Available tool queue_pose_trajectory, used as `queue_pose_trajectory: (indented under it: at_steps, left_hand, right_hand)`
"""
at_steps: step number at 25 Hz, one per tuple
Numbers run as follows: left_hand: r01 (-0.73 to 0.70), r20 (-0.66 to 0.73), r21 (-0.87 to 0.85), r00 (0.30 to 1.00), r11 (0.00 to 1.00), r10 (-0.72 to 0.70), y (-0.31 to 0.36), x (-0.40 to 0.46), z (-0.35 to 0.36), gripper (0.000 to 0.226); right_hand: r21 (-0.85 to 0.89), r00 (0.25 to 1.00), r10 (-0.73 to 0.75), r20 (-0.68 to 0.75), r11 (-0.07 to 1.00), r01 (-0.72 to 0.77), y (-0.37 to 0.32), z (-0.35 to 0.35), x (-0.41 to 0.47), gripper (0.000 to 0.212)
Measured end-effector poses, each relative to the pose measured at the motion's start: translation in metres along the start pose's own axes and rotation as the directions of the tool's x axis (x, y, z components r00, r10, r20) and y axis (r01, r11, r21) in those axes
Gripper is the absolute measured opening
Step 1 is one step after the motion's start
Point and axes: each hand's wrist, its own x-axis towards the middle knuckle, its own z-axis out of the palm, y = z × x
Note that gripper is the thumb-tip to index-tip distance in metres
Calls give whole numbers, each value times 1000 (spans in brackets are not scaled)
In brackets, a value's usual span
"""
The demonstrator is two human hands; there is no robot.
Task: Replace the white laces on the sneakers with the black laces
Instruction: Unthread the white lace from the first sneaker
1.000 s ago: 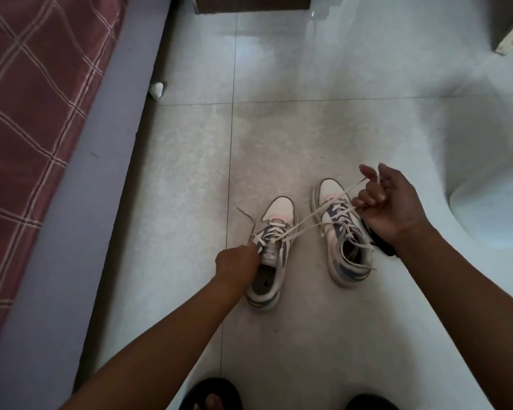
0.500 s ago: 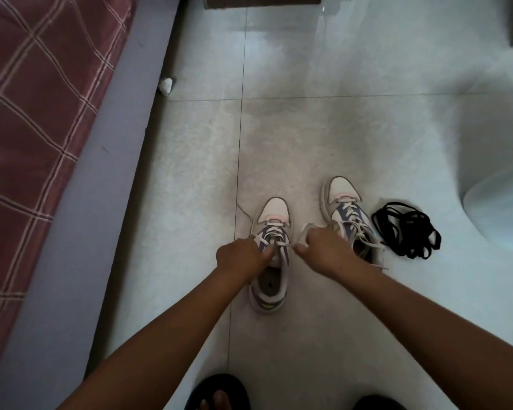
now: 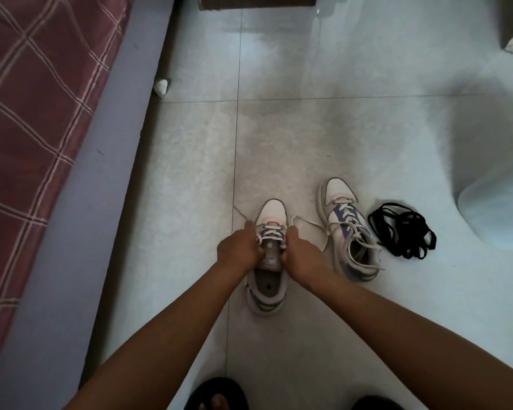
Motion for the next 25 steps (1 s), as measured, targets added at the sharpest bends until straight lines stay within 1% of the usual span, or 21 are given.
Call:
queue_pose_trajectory:
  at_steps: [2,4,5,6,8,9,11,13,15,16,18,19,20,22,24,25]
  left_hand:
    - [-11,-25,-59,1000,998,10,-10,-7,-1,39]
    - [-47,-50,-122,998,991,41,-18,-14,1,41]
    - [-85,-60,-151,995,985,77,-20,-15,2,42]
    - [-136,-64,-156,990,978,127,-20,-15,2,43]
    - [-217,-63,-53,975,975,214,-16,-13,3,42]
    - [-228,-68,10,971,974,228,-13,-10,4,39]
    - [-204,-56,73,976,976,209,-7,-5,6,37]
    - [-146,0,51,989,988,146,-1,-2,9,35]
    - [-79,23,17,997,997,78,5,2,9,36]
    - [-56,15,52,998,997,56,8,5,7,38]
    - [-53,8,233,999,971,53,14,13,3,39]
    - [-57,30,304,998,951,51,17,17,0,37]
    - [-56,66,338,997,939,36,20,20,-4,34]
    - [-51,141,332,990,942,4,25,25,-8,26]
    - [-82,193,292,981,953,25,25,29,-12,20]
    - [-106,214,253,976,962,51,24,29,-14,17]
  right_hand:
    - [26,999,-33,20,999,33,13,-4,-3,30]
    - [55,997,-73,22,996,72,22,-8,-7,31]
    - [24,995,-102,8,995,102,24,-8,-8,36]
    - [-54,991,-131,-13,990,130,25,-8,-8,41]
    - [-236,981,-182,-60,958,164,20,-6,-5,44]
    - [-287,978,-196,-77,943,166,16,-5,-3,43]
    - [-319,979,-194,-63,933,164,9,-2,0,36]
    - [-311,983,-181,1,935,173,5,-1,2,31]
    - [-273,984,-177,5,947,172,1,-3,3,31]
    - [-251,984,-176,-25,954,164,0,-5,4,30]
    - [-235,983,-172,-62,960,153,-2,-9,8,26]
    - [-231,985,-164,-53,962,148,-3,-10,10,24]
    - [-211,989,-143,-35,968,133,-4,-10,11,24]
    - [-104,997,-79,-7,992,78,-6,-9,12,30]
    - [2,1000,-30,1,1000,30,-5,-9,9,39]
    - [1,1000,-25,1,1000,25,-4,-9,7,43]
